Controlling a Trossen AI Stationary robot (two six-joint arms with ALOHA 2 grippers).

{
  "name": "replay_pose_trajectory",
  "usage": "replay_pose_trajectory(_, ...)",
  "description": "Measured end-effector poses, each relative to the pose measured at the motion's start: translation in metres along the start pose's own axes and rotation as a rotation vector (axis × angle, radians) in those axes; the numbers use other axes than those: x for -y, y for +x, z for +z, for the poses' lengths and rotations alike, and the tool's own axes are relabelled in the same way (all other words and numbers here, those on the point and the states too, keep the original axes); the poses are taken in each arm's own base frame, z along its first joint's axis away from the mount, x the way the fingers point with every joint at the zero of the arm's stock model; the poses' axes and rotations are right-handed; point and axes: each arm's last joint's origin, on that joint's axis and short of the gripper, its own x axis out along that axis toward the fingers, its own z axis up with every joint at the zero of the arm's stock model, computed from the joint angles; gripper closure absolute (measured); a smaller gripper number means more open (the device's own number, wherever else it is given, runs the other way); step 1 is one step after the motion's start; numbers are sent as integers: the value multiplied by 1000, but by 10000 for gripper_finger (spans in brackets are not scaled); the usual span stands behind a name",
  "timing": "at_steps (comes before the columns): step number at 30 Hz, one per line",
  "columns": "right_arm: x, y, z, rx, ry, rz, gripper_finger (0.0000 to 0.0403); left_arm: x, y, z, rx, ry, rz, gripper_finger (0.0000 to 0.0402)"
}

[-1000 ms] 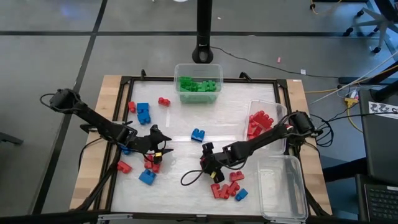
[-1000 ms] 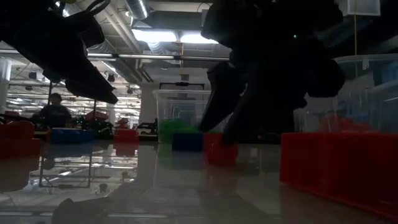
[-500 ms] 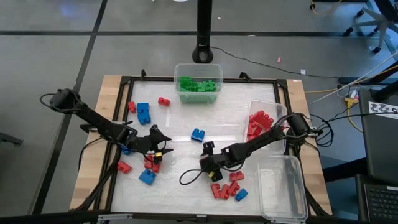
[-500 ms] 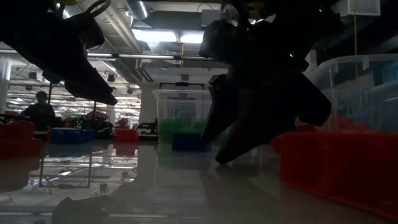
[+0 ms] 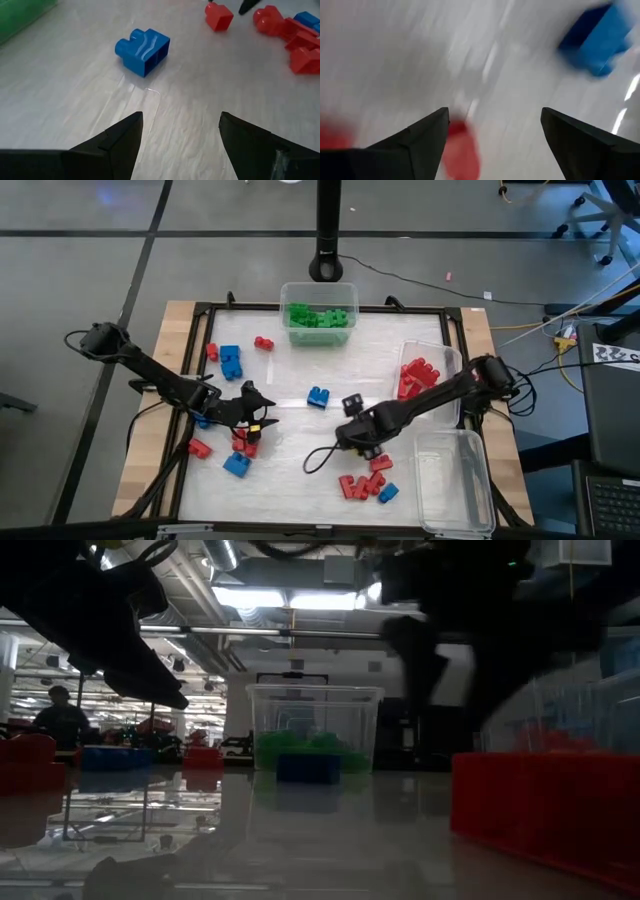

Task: Sort blocks
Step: Put the red game piece into the middle right transparent bin

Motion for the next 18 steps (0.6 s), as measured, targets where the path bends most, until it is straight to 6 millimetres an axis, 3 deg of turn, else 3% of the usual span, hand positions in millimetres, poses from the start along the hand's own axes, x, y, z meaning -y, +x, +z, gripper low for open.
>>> replay_pose_trajectory(7, -4, 0, -17, -168, -98, 104, 86, 0, 0, 0, 0, 0, 1, 150)
replay_pose_trajectory(18, -12, 41, -10, -224, -214, 86, 92, 0, 0, 0, 0, 7, 0, 150)
